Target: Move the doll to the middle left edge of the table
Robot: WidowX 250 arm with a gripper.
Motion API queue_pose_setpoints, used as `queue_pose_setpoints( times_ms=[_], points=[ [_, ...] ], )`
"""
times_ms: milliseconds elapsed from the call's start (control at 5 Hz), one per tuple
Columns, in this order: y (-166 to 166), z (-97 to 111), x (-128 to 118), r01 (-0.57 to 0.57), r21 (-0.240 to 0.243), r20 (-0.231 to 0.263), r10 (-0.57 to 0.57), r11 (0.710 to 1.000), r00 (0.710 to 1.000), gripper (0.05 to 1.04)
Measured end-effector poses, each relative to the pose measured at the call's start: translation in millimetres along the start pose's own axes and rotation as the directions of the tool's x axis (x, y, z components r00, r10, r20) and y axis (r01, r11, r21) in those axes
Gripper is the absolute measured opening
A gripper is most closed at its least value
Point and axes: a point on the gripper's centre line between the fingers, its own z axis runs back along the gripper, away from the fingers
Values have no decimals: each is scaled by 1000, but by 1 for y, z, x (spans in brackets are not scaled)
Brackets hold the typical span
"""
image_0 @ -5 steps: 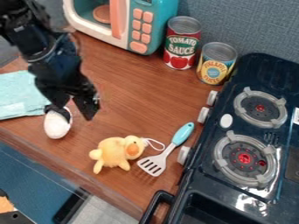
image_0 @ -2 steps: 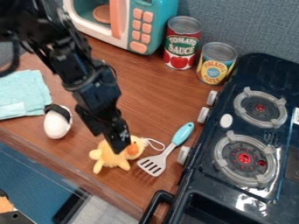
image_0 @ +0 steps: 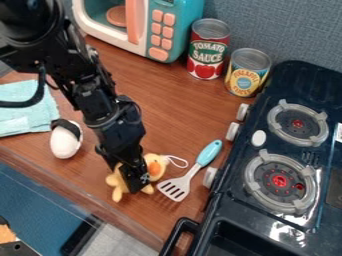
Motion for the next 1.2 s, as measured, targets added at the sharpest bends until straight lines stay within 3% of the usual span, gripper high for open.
queue_pose_setpoints(
  times_ms=[200,400,600,800,1000,1200],
  points=[
    [2,1,-1,1,14,-4,-1,1000,1000,396],
    [4,13,-1,-15,22,11,15,1000,1000,285],
    [14,42,7,-71,52,65,67,996,996,266],
    [41,78,16,-177,128,109,163,976,981,265],
    [84,107,27,-292,173,187,260,941,947,265],
    [131,114,30,-403,211,229,356,890,906,265]
  ],
)
